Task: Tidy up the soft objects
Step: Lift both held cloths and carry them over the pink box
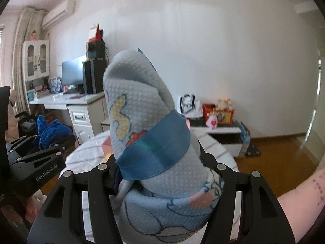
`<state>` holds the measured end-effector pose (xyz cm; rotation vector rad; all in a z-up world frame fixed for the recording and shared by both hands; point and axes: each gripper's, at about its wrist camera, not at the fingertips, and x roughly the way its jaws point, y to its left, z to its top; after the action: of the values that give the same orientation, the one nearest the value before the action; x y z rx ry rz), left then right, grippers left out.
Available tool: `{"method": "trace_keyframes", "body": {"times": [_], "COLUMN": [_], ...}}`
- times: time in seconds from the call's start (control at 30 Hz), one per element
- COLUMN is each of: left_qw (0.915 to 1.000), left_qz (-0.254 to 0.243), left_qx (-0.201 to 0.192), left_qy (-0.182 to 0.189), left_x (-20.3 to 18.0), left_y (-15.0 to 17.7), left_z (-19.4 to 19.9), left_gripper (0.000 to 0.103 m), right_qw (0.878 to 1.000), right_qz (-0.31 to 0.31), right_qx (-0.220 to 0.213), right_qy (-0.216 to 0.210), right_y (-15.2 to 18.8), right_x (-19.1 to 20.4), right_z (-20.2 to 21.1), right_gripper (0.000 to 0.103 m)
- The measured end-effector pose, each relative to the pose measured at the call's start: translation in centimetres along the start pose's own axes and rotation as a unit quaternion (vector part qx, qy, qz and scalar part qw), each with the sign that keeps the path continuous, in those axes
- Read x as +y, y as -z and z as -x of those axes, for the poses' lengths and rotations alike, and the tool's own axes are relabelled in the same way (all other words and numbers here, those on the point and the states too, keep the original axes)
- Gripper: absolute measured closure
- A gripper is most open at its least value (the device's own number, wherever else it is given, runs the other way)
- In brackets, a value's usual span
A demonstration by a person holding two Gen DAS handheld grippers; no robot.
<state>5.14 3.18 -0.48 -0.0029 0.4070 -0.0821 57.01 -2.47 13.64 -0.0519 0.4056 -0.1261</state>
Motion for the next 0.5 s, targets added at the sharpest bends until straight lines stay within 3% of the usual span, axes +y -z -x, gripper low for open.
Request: {"method": "trace_keyframes", "body": {"times": [0.27,0.5], "left_qw": [0.9978,0.9955], "left_qz": [0.0,0.004], "left_qx": [-0.064,-0.093], "left_qy": [0.016,0.013], "left_x": [-0.1,1.6], "left_y": [1.0,3.7], "left_z": [7.1,11.3], "left_gripper": [0.06,0.06], "right_qw": [0.999,0.997], "right_qz": [0.013,0.019], "right_qx": [-0.049,-0.076], "right_qy": [-0.003,-0.003], "right_y": [-0.9,-1.1], "right_x": [0.9,1.5], "right_z": [3.7,6.0], "right_gripper": [0.047,0.047]}}
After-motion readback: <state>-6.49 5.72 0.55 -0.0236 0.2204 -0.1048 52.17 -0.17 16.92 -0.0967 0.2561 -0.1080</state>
